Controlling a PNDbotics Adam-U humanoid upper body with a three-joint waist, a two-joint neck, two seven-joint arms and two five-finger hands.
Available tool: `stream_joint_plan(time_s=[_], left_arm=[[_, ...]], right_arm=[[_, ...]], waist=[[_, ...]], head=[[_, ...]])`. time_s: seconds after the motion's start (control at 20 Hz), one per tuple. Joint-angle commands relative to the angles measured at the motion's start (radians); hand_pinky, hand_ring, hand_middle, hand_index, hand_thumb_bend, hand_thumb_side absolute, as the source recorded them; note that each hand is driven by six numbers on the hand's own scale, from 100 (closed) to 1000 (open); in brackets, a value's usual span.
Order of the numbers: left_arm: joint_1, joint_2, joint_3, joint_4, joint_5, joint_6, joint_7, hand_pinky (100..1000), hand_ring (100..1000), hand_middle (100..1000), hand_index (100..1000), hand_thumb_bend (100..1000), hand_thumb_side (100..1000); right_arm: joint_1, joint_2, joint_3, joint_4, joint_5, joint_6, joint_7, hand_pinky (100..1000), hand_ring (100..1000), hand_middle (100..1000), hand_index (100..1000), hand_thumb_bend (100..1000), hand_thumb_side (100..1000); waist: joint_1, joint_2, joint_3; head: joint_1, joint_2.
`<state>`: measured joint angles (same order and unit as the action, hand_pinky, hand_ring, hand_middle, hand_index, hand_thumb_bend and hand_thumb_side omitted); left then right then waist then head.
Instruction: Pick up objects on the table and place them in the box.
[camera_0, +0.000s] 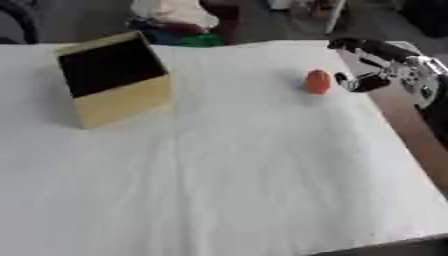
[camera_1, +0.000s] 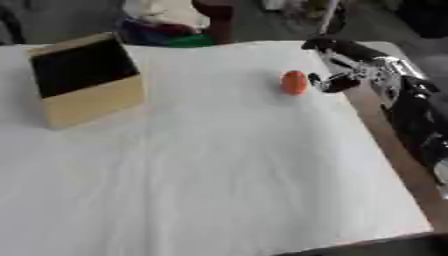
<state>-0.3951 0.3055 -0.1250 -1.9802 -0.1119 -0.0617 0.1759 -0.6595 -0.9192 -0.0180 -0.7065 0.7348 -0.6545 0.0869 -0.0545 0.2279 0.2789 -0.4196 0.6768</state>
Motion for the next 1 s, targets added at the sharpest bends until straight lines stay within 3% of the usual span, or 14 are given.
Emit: stream_joint_plan(time_s=[0.05, 1.0], left_arm=[[-0.010, 0.001, 0.005, -0.020, -0.004, 0.002, 0.002, 810, 626, 603, 866, 100, 773], [-0.017, -0.012, 0.003, -0.020, -0.009, 0.000, 0.005, 813, 626, 602, 864, 100, 776]], right_arm=[[-0.012, -0.041, -0.007, -0.016, 0.018, 0.000, -0.009, 917, 1000, 971, 1000, 100, 236], [-0.013, -0.035, -0.013, 0.003, 0.047, 0.013, -0.038, 911, 1000, 956, 972, 100, 239]], waist=[[0.002, -0.010, 0.002], [0.002, 0.033, 0.024]], head=[[-0.003, -0.001], [-0.006, 0.000]])
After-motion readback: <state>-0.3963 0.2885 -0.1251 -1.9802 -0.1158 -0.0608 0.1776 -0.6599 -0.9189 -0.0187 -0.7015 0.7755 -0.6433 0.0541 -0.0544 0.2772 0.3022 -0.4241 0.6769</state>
